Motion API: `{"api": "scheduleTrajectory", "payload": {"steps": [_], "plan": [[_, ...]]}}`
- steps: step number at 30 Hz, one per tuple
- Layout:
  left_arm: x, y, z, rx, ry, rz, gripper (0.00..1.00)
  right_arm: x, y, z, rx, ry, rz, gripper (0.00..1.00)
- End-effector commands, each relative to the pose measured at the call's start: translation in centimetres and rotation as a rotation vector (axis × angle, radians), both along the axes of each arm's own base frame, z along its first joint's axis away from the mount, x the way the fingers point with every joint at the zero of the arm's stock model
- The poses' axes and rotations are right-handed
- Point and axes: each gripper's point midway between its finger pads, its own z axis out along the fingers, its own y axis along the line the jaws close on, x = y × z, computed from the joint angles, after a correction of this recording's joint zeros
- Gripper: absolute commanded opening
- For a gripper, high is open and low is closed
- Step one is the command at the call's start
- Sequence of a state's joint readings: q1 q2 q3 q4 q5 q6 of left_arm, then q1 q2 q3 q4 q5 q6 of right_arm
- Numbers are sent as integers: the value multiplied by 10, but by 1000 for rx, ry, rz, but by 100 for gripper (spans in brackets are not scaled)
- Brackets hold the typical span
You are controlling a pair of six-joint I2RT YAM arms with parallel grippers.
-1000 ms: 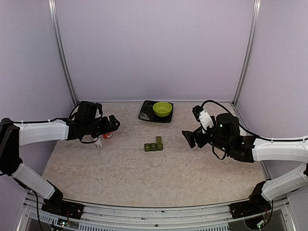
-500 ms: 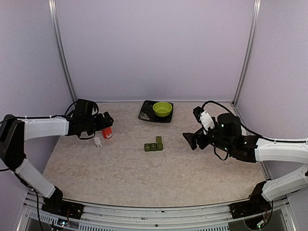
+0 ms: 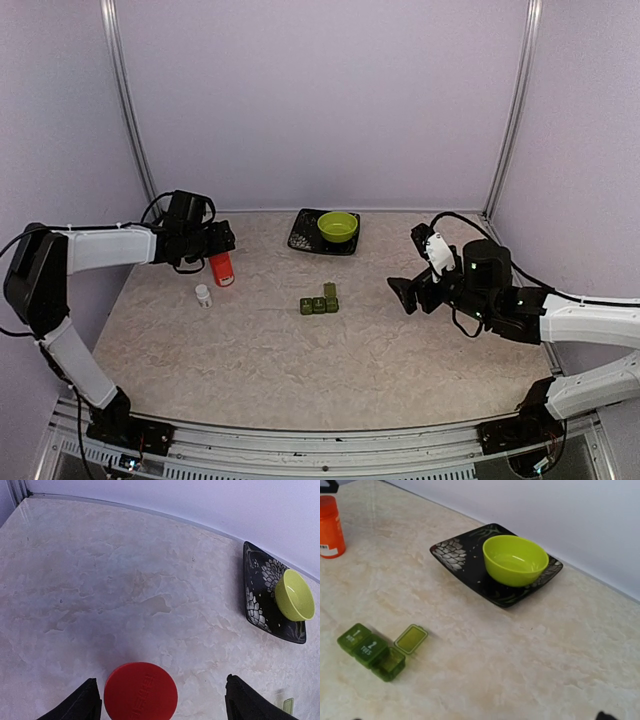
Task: Sort the pills into containers
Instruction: Pick up the pill bottle from the center of the board.
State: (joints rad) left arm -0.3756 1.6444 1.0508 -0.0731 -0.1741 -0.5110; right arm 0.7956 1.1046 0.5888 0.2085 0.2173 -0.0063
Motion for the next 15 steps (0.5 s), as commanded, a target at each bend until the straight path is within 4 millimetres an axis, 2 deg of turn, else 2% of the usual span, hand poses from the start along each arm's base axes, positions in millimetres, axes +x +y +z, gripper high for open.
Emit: {"api": "scheduleTrajectory", "payload": {"steps": [1,9,15], "plan": [[4,6,-9,145,31,16,84,1,-7,1,3,-17,-21,100],[2,12,-22,248,68,40,86,5,0,-6,-6,-9,-7,100],[6,15,-23,254,68,44,76,5,-1,-10,-12,-4,-10,100]]}}
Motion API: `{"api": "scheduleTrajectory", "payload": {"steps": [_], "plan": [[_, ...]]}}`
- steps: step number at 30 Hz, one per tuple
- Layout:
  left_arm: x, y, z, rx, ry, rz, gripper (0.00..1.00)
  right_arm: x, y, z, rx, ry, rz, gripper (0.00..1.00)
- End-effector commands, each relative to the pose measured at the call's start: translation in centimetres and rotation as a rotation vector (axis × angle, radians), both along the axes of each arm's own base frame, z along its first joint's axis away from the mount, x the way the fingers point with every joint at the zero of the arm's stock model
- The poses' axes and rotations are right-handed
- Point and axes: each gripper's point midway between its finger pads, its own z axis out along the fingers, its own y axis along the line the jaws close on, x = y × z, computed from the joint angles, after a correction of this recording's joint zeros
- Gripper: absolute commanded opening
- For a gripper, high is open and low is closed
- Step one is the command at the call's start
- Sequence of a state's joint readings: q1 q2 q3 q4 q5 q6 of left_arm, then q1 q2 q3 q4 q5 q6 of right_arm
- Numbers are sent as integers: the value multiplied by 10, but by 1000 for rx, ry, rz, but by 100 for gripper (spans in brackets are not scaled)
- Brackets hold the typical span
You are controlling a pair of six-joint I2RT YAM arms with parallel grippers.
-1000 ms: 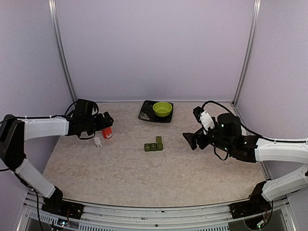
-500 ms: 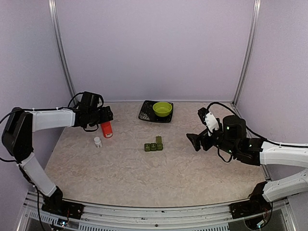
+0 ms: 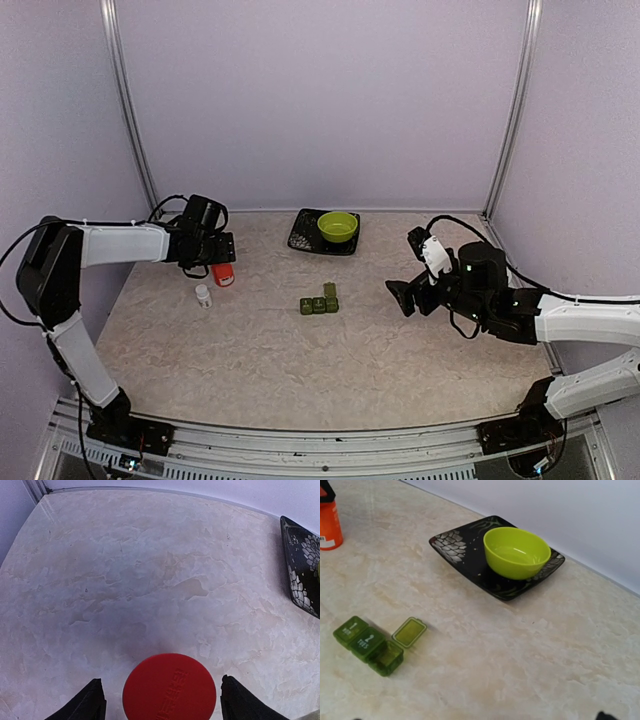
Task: Sort the pills into containers
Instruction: Pick up the pill bottle from the center of the board, then pass from the left arm to the right
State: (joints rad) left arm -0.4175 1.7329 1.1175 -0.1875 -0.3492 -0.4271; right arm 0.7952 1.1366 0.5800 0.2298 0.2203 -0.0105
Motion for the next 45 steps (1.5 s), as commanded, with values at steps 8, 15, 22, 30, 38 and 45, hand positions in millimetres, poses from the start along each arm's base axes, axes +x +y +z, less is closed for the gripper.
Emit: {"api": "scheduleTrajectory", "payload": {"steps": [8,15,22,30,38,45], "plan": [[5,1,-6,-3,8,-4,55,2,-7,1,8,-25,-22,100],[4,2,-2,-8,-2,-4,42,2,-7,-1,4,-21,-21,100],[-1,-25,23,-75,-37,-98,37,-4,2,3,20,-18,40,100],[-34,-93,54,-176,-75,-318,37,-31,29,16,90,-11,257,100],[-88,-174,98,-277,-139,-624,37,-52,45,22,134,12,403,100],[-135,-217,137,-368,-187,-865,36,-91,57,51,224,-21,620,100]]}}
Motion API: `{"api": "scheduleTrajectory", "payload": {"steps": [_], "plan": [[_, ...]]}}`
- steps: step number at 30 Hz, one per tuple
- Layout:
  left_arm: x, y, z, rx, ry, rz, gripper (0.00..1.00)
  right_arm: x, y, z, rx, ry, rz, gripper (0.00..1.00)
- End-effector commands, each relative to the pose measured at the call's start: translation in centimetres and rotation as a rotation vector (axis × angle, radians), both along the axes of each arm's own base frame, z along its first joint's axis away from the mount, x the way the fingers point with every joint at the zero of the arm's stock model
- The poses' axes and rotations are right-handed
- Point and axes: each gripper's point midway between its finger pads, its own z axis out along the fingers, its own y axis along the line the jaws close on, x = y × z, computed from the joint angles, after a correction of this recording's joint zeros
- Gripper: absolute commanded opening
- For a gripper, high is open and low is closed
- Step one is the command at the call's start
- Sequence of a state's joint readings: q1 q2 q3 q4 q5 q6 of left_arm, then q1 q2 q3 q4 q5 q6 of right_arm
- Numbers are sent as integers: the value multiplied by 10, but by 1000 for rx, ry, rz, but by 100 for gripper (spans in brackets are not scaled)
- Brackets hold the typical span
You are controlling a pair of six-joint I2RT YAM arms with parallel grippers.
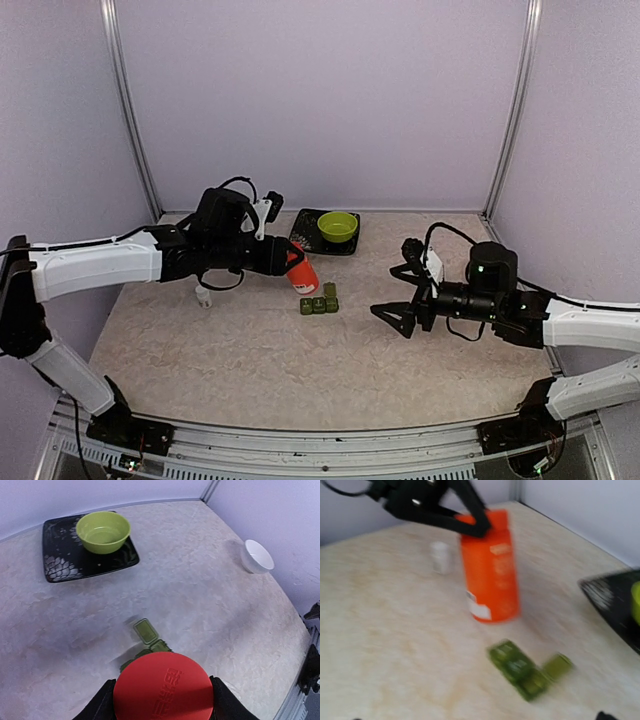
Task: Sort the pills into containers
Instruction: Pass from the left arm to the right
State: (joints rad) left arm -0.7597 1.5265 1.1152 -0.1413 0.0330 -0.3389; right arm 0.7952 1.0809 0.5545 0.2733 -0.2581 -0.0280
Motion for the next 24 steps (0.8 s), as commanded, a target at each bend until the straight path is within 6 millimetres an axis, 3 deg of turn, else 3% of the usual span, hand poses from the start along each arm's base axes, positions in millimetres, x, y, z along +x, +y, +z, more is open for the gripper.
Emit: {"api": "scheduleTrajectory", "payload": {"steps": [1,6,11,15,18,24], "plan": [[-31,-30,48,-126,-76,-203,36,-36,6,39,128,-56,191,100],[-69,-61,63,-182,-93,-406,36,-61,7,66,220,-78,312,100],[-107,-85,83,-251,-145,-585,35,-68,11,70,232,-70,369,100],[-144,-95,112,-338,-278,-730,36,-83,15,73,278,-39,468,100],[-161,-100,124,-365,-323,-790,36,-89,21,74,304,4,531,100],[-191,-104,126,-377,-349,-921,35,-85,26,76,302,45,538,100]]}}
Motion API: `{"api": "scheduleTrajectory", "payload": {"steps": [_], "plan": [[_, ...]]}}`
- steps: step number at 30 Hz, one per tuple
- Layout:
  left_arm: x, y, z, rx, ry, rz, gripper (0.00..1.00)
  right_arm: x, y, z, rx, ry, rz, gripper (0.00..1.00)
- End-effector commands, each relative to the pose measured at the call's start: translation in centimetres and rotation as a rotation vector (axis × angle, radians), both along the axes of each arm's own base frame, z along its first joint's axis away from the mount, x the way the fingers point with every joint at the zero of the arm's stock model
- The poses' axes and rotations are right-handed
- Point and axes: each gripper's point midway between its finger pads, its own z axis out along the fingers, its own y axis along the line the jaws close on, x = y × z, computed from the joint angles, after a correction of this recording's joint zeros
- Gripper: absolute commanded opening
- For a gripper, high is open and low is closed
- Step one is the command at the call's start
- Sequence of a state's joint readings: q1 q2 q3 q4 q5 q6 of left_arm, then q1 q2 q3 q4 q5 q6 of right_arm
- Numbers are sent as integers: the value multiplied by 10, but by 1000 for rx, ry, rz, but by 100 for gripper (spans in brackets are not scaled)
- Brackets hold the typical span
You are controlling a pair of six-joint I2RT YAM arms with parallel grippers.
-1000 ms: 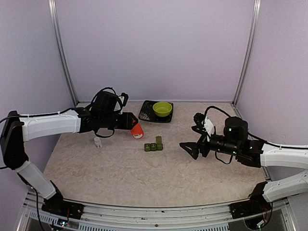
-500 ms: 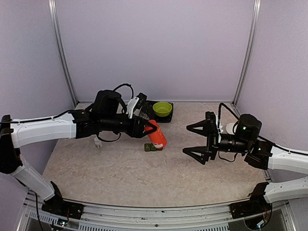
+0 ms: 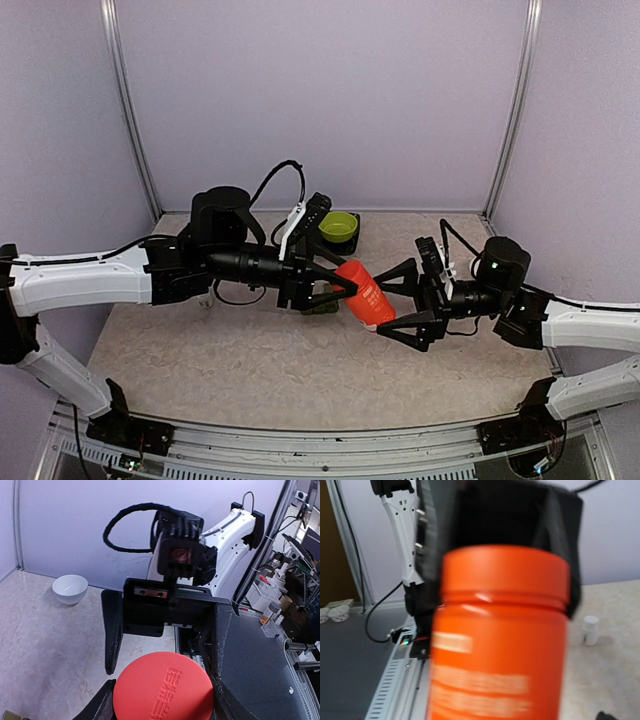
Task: Sort the pills into containers
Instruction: Pass from the left arm to the right
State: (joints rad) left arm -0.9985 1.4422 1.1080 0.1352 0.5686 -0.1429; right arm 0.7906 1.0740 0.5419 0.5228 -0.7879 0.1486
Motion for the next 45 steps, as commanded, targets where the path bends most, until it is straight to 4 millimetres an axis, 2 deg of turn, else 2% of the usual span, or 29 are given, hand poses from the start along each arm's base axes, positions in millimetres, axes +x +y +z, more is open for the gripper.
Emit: {"api": "scheduleTrajectory", "payload": {"steps": [1,5,10,20,25,36,45], "plan": [[-28,2,22,-78,-98,-119,35,-5,-1,23,47,-5,39,100],[-37,7,23,-103,-121,-144,35,-16,-2,32,80,8,102,100],[-43,13,39,-154,-168,-151,35,-33,2,32,100,93,270,96],[-45,7,38,-164,-276,-94,33,-37,-2,54,209,195,315,95],[-40,9,41,-196,-291,-54,33,-34,3,51,205,238,314,91],[-42,13,53,-253,-299,-44,32,-31,14,41,176,261,310,91],[-39,7,47,-248,-276,-45,32,-30,22,38,164,276,330,85]]}}
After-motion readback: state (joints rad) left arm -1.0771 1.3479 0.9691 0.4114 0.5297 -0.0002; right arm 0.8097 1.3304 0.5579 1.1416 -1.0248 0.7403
